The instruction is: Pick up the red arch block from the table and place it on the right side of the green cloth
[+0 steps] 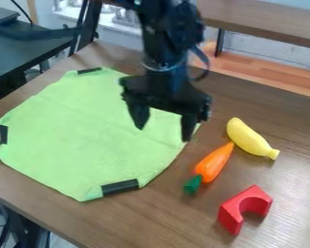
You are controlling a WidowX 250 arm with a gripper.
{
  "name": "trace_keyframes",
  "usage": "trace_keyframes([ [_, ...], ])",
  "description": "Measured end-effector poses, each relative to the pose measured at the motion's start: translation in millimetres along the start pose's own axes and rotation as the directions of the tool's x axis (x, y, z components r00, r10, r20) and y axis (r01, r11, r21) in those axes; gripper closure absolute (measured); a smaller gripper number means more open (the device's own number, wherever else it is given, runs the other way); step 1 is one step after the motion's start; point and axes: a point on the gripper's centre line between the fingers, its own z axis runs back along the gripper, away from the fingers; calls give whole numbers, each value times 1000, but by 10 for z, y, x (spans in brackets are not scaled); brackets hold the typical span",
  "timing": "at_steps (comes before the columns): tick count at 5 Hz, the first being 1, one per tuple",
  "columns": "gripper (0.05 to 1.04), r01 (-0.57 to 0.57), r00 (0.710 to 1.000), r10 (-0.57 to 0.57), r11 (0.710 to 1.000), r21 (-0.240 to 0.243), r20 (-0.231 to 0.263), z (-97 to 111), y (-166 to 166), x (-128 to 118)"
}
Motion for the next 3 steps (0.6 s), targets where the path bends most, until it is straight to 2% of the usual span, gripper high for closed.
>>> trace_keyframes([
  [1, 85, 35, 999, -35, 999, -15, 10, -87, -234, 88],
  [3, 85, 92, 995, -93, 995, -41, -17, -289, -632, 183],
])
